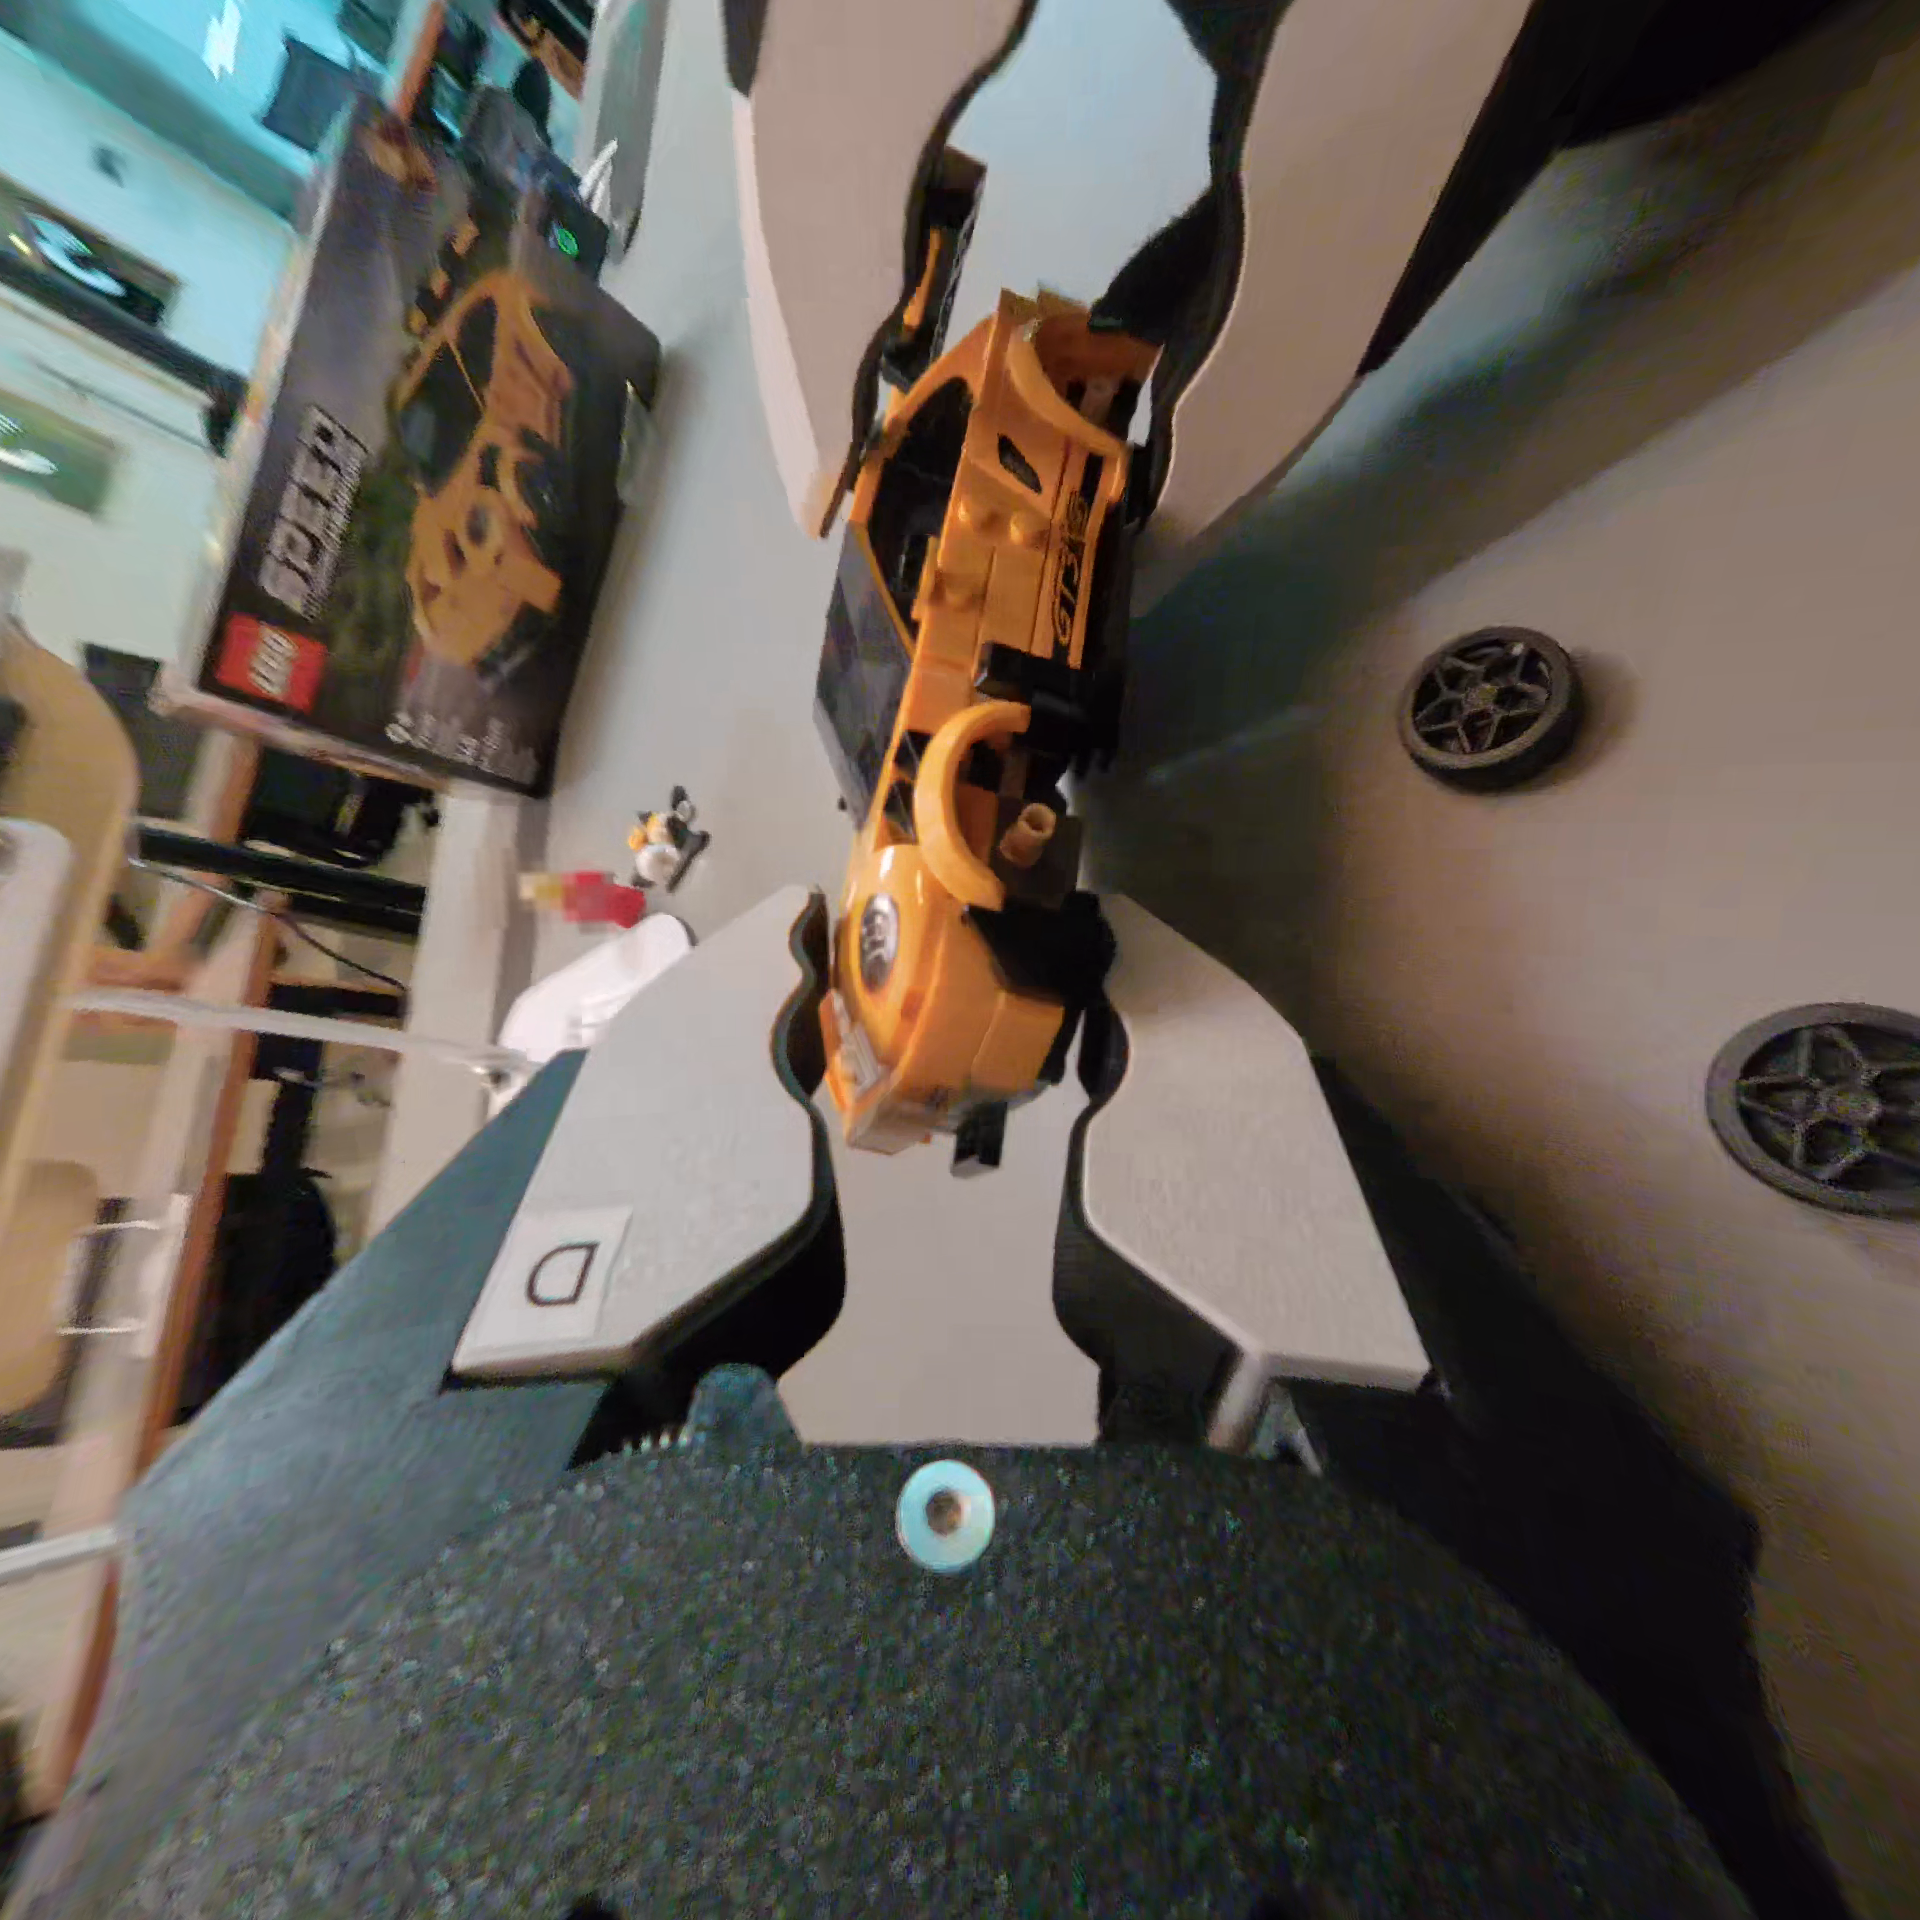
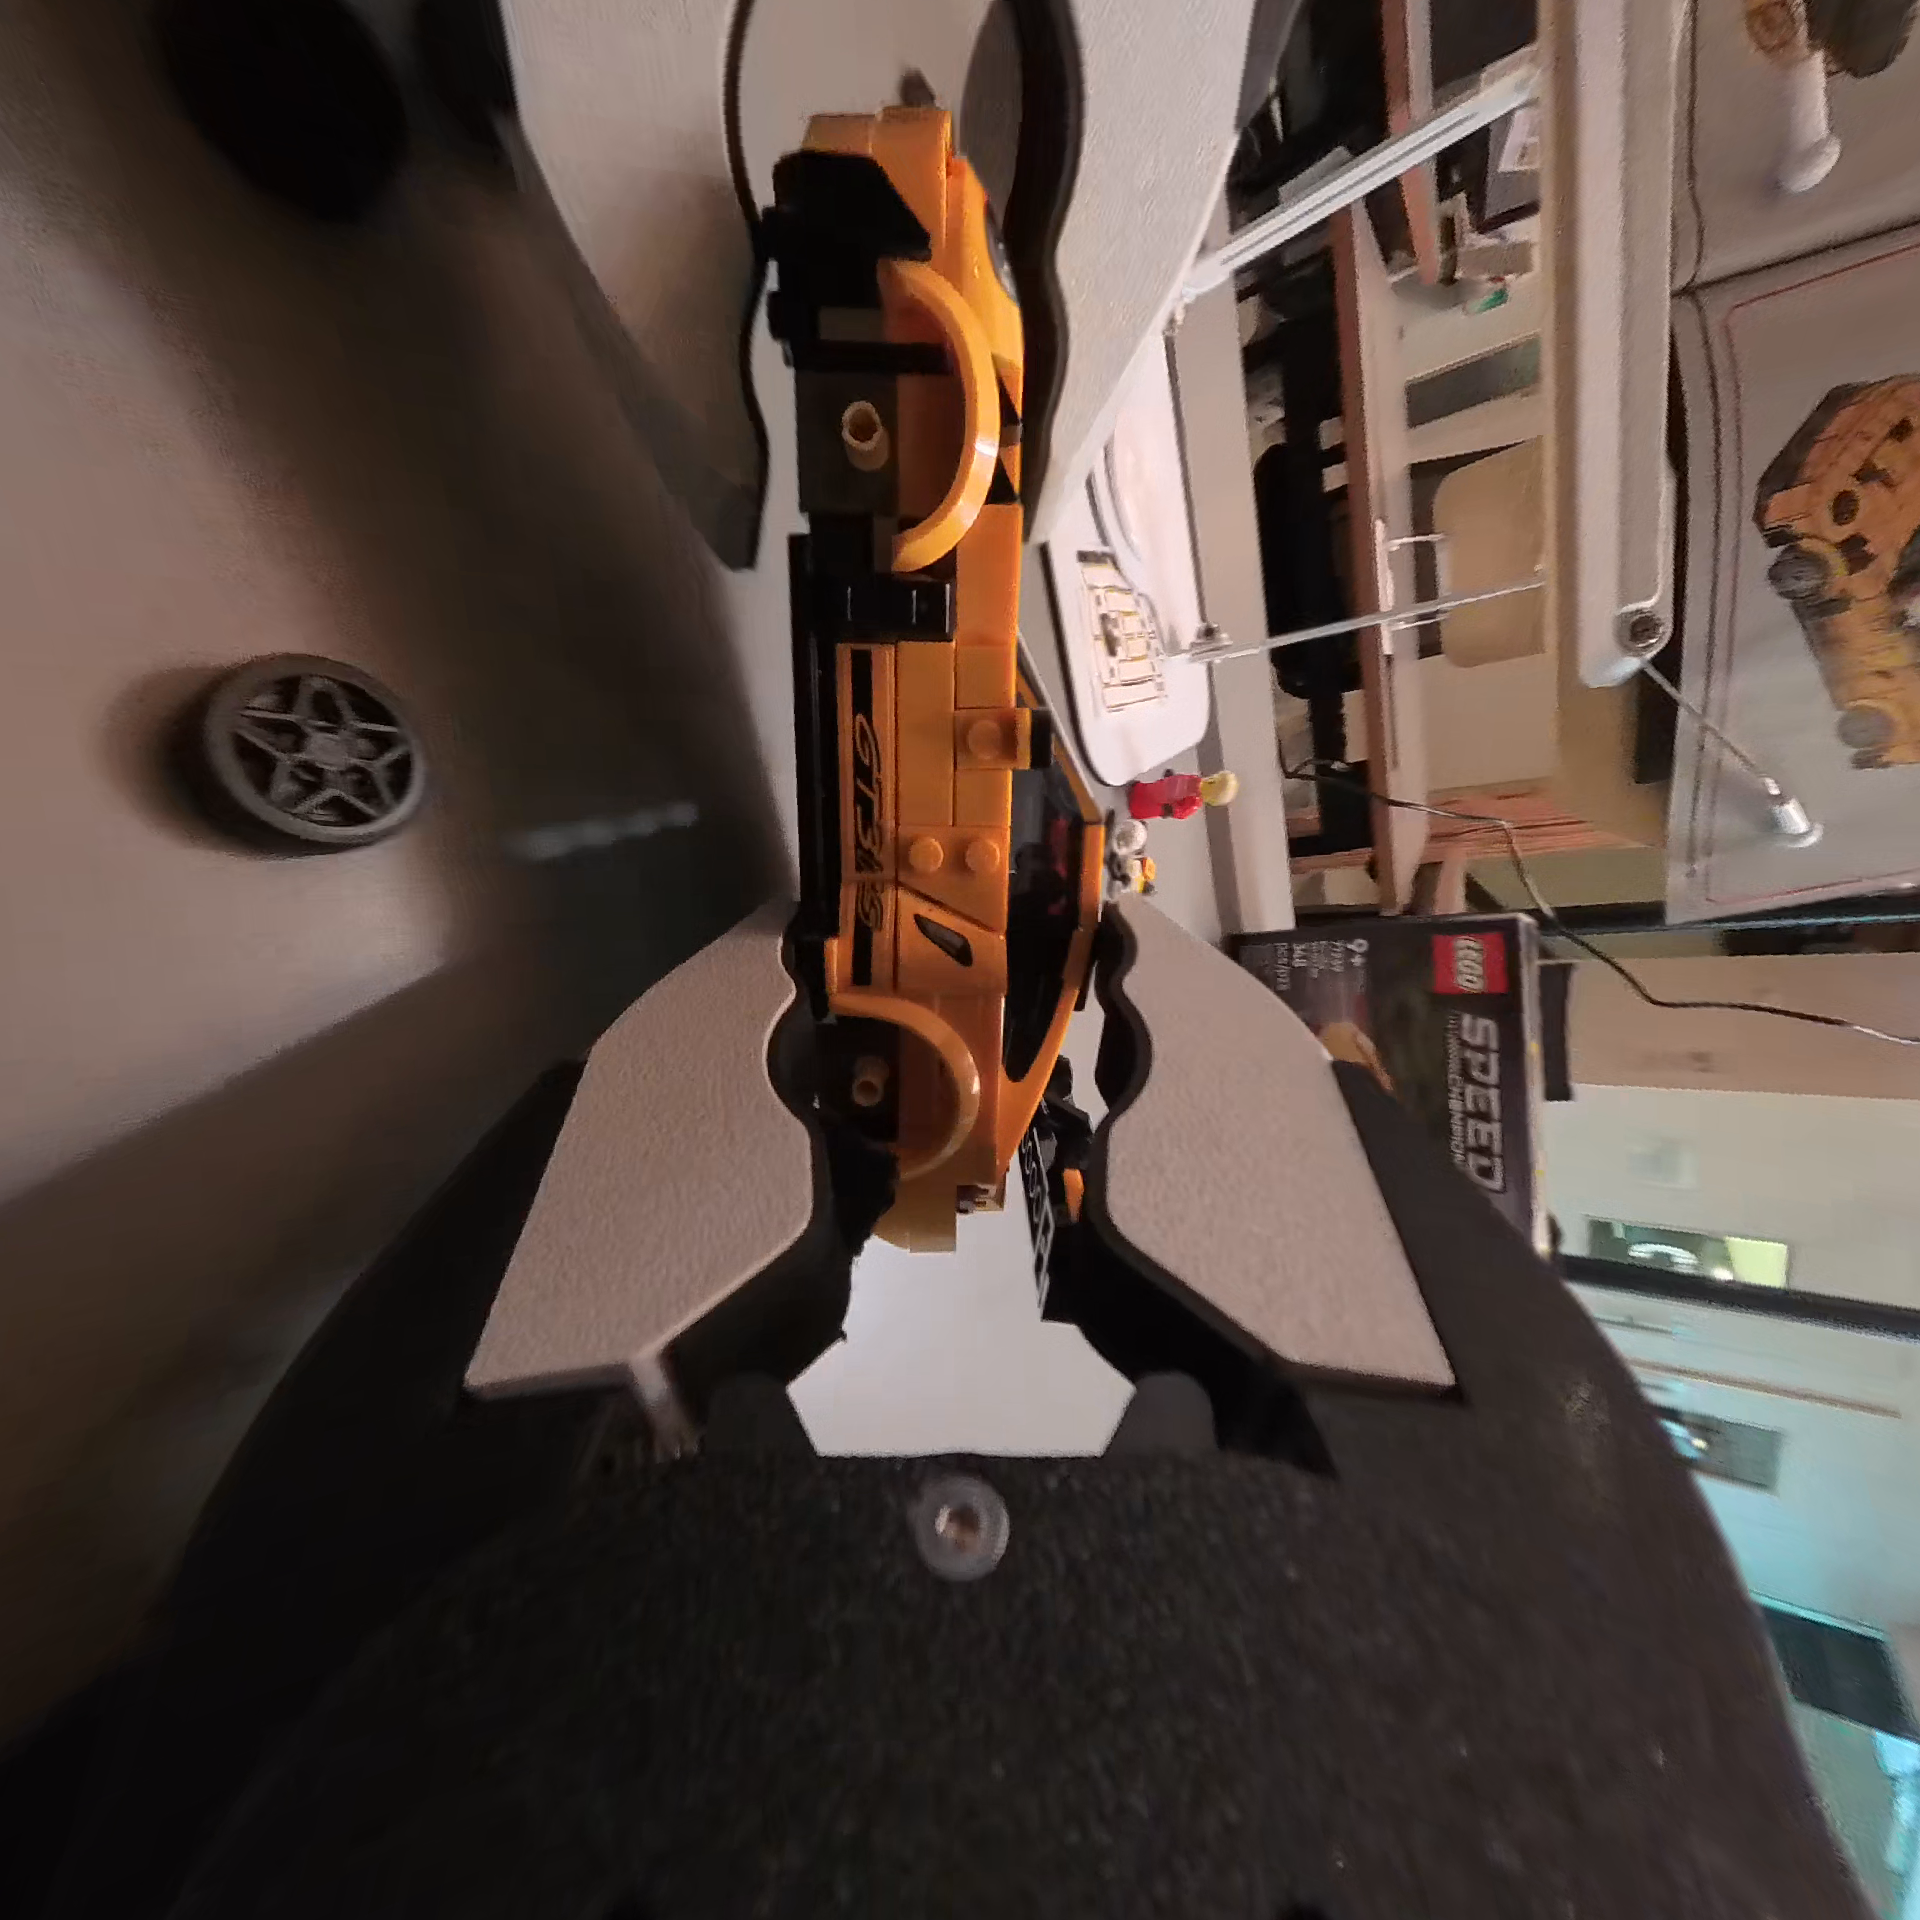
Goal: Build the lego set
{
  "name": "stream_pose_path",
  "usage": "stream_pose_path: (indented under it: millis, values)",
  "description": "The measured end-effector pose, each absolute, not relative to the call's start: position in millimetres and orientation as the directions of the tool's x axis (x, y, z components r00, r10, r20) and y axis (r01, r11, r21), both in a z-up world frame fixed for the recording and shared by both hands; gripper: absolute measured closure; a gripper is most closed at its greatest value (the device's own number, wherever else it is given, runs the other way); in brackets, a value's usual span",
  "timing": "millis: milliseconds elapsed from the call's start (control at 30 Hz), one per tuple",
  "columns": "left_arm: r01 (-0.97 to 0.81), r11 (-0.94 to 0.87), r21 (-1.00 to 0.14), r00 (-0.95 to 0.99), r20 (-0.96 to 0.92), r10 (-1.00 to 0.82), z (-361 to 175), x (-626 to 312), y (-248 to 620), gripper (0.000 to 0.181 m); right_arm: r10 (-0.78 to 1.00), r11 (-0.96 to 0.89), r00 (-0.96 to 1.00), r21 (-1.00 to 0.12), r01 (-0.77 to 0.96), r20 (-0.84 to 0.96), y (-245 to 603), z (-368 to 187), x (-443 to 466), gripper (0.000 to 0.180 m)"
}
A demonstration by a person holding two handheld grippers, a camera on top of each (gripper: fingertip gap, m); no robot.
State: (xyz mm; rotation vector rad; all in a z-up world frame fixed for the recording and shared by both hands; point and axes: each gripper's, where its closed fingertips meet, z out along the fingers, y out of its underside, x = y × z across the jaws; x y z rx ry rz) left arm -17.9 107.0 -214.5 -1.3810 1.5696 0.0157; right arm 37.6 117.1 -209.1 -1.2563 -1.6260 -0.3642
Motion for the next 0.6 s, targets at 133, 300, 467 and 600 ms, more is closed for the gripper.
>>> stream_pose_path:
  millis: [133, 300, 467, 600]
  values:
    - [-0.591, 0.094, -0.802, 0.267, -0.303, -0.915, -200.9, -18.2, 91.2, 0.113, 0.453, 0.480, -0.018, -0.227, 0.848, 0.891, 127.9, -214.5, 37.7, 0.129]
    - [-0.470, -0.279, -0.838, 0.398, 0.081, -0.914, -199.2, -24.5, 108.8, 0.092, 0.401, 0.553, -0.065, -0.185, 0.812, 0.914, 127.8, -216.6, 31.7, 0.131]
    - [-0.647, -0.282, -0.708, 0.314, 0.088, -0.945, -236.9, -22.2, 119.1, 0.085, 0.374, 0.589, -0.101, -0.153, 0.793, 0.922, 128.2, -220.4, 32.4, 0.130]
    - [-0.701, -0.251, -0.667, 0.308, 0.035, -0.951, -251.0, -21.1, 121.2, 0.101, 0.375, 0.591, -0.113, -0.144, 0.794, 0.920, 130.8, -223.6, 36.4, 0.129]
